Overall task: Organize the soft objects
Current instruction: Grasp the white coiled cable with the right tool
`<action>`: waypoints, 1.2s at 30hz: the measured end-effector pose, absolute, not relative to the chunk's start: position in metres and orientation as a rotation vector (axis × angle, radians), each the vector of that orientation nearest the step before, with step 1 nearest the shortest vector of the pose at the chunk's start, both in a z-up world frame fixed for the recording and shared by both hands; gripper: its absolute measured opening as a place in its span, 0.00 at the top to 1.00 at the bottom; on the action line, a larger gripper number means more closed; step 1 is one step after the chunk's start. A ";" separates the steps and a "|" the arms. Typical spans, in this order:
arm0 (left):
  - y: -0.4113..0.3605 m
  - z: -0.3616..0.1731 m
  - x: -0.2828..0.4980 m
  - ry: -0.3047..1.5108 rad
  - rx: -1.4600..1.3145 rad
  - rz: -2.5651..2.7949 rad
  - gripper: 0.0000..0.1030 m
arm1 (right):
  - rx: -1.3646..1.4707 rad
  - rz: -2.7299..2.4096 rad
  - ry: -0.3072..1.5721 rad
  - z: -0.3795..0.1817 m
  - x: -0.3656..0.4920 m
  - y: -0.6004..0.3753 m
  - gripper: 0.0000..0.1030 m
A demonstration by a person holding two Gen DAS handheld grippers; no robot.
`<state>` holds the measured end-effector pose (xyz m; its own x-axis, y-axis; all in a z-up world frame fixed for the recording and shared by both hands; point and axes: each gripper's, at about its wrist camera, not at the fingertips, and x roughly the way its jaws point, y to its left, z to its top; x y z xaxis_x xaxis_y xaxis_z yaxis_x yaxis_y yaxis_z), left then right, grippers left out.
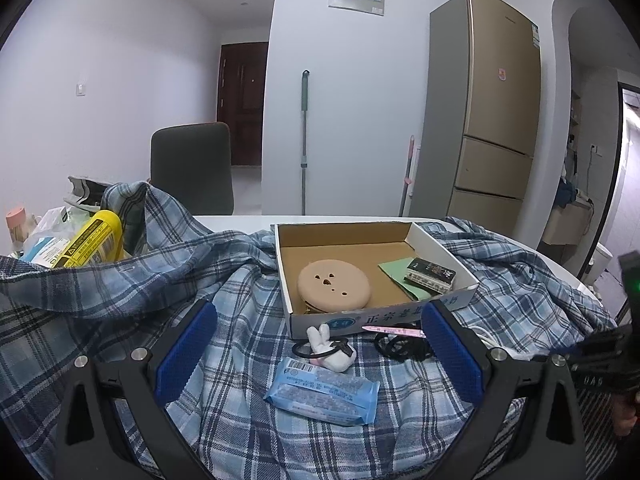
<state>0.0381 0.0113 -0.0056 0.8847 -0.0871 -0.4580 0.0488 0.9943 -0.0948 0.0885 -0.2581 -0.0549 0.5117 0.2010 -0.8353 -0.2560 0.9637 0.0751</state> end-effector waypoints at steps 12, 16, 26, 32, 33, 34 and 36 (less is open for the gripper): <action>0.010 -0.007 0.039 0.483 -0.070 -0.077 0.00 | -0.258 0.365 0.939 -0.047 0.092 -0.235 0.66; 0.011 -0.008 0.040 0.489 -0.072 -0.078 0.00 | -0.283 0.409 1.000 -0.061 0.112 -0.220 0.67; 0.010 -0.004 0.044 0.519 -0.046 -0.107 0.00 | -0.284 0.407 1.025 -0.072 0.117 -0.220 0.80; 0.012 0.000 0.054 0.619 0.039 -0.195 0.00 | -0.163 0.425 0.935 -0.036 0.110 -0.223 0.80; 0.011 -0.004 0.057 0.647 0.044 -0.216 0.00 | -0.149 0.426 0.908 -0.028 0.109 -0.223 0.80; 0.010 -0.008 0.060 0.686 0.048 -0.240 0.00 | -0.138 0.427 0.885 -0.023 0.108 -0.221 0.80; 0.006 -0.017 0.064 0.747 0.069 -0.280 0.00 | -0.119 0.436 0.842 -0.013 0.107 -0.216 0.80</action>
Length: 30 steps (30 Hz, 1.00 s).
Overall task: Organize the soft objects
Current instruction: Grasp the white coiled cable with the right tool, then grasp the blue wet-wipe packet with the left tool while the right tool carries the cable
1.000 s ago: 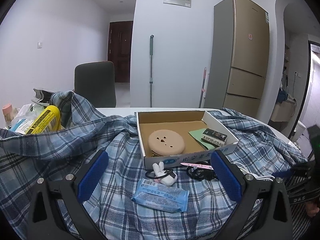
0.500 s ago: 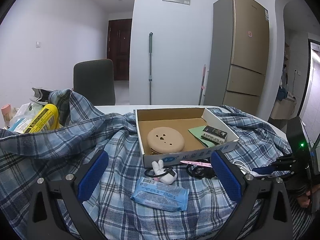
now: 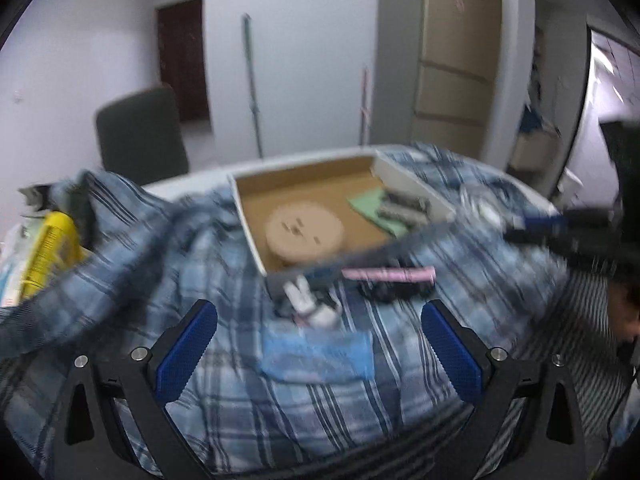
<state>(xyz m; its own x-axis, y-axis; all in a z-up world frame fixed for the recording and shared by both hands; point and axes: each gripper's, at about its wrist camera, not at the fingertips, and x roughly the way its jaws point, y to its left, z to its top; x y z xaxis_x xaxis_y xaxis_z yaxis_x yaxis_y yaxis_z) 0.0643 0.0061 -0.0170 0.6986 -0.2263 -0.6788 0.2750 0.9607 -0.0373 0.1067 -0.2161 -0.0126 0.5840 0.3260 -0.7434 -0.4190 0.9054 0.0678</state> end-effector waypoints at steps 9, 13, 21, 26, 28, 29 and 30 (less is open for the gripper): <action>-0.002 -0.049 0.080 0.889 0.152 -0.353 0.00 | -0.095 0.478 0.797 -0.014 0.110 -0.201 0.80; -0.008 -0.060 0.088 0.957 0.189 -0.361 0.00 | -0.091 0.480 0.820 -0.029 0.113 -0.201 0.80; -0.010 -0.074 0.100 1.054 0.201 -0.319 0.00 | -0.099 0.495 0.874 -0.051 0.117 -0.200 0.80; -0.010 -0.079 0.104 1.071 0.215 -0.286 0.00 | -0.115 0.497 0.875 -0.053 0.115 -0.197 0.80; -0.010 -0.077 0.102 1.059 0.214 -0.303 0.01 | -0.117 0.495 0.876 -0.054 0.115 -0.196 0.80; -0.009 -0.077 0.102 1.062 0.210 -0.301 0.07 | -0.117 0.495 0.877 -0.054 0.115 -0.196 0.80; -0.009 -0.079 0.103 1.067 0.206 -0.299 0.15 | -0.116 0.496 0.876 -0.054 0.115 -0.197 0.80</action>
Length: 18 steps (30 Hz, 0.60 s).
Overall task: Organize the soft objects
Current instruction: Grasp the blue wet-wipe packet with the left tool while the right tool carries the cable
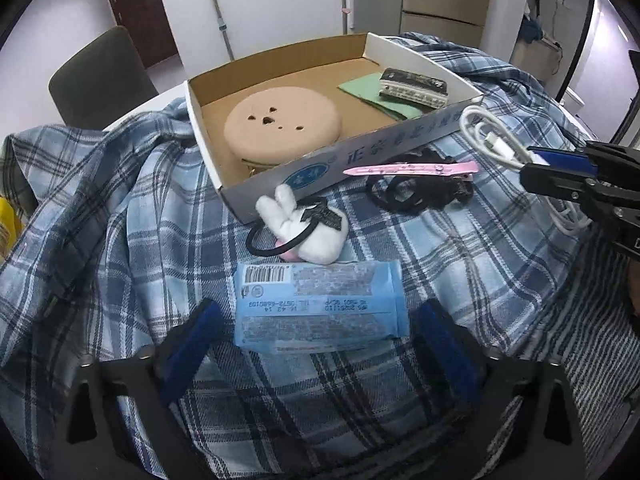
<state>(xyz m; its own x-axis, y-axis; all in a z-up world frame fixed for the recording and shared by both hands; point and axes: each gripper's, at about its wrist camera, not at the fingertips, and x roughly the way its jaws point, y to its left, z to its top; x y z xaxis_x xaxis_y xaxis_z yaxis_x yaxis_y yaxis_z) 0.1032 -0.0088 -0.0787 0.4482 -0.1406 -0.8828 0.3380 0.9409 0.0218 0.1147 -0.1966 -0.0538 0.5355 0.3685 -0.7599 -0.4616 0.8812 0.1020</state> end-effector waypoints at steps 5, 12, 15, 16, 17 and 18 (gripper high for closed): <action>-0.003 -0.079 0.103 1.066 0.166 -0.319 0.23 | -0.114 0.492 0.876 -0.053 0.115 -0.196 0.80; -0.005 -0.066 0.091 0.982 0.184 -0.321 0.26 | -0.110 0.485 0.866 -0.051 0.115 -0.198 0.80; -0.003 -0.054 0.081 0.900 0.177 -0.301 0.26 | -0.105 0.486 0.854 -0.048 0.114 -0.200 0.80; -0.001 -0.049 0.077 0.871 0.173 -0.298 0.26 | -0.103 0.486 0.851 -0.048 0.114 -0.200 0.80; 0.000 -0.046 0.074 0.852 0.165 -0.297 0.27 | -0.102 0.486 0.848 -0.047 0.114 -0.201 0.80; 0.001 -0.043 0.072 0.839 0.157 -0.296 0.27 | -0.101 0.485 0.846 -0.046 0.114 -0.200 0.80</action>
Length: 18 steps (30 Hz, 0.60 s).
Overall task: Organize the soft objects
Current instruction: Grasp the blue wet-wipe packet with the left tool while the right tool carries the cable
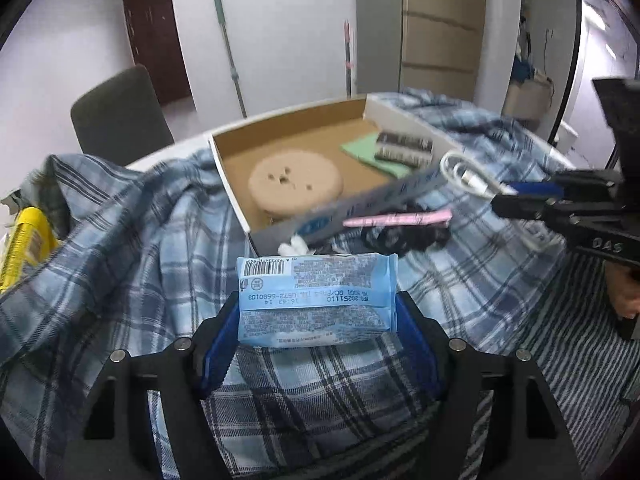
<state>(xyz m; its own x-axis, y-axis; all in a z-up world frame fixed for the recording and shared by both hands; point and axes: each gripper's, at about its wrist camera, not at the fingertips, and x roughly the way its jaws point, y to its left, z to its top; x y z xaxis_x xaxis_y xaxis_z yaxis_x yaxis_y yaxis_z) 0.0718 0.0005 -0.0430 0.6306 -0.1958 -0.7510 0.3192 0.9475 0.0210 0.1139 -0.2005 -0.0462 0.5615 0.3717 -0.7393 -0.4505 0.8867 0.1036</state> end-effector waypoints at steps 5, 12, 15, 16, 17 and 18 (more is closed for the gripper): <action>-0.002 -0.031 0.057 0.770 0.156 -0.295 0.28 | -0.096 0.486 0.825 -0.042 0.112 -0.202 0.80; -0.003 -0.011 0.039 0.645 0.131 -0.273 0.31 | -0.080 0.488 0.765 -0.030 0.106 -0.205 0.80; -0.002 0.003 0.035 0.588 0.108 -0.255 0.31 | -0.071 0.486 0.720 -0.019 0.102 -0.206 0.80; -0.002 0.009 0.034 0.569 0.099 -0.250 0.31 | -0.071 0.483 0.704 -0.015 0.100 -0.206 0.80; -0.002 0.016 0.034 0.546 0.095 -0.247 0.31 | -0.073 0.479 0.686 -0.009 0.098 -0.206 0.80; -0.003 0.022 0.033 0.526 0.098 -0.241 0.31 | -0.080 0.474 0.668 -0.002 0.096 -0.205 0.80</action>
<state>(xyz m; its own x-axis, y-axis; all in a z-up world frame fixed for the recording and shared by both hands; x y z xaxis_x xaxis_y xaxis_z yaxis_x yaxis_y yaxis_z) 0.0335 -0.0030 0.0221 0.8372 -0.2023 -0.5082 0.2524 0.9671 0.0308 0.0961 -0.2047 -0.0024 0.6832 0.3971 -0.6128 -0.4476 0.8908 0.0782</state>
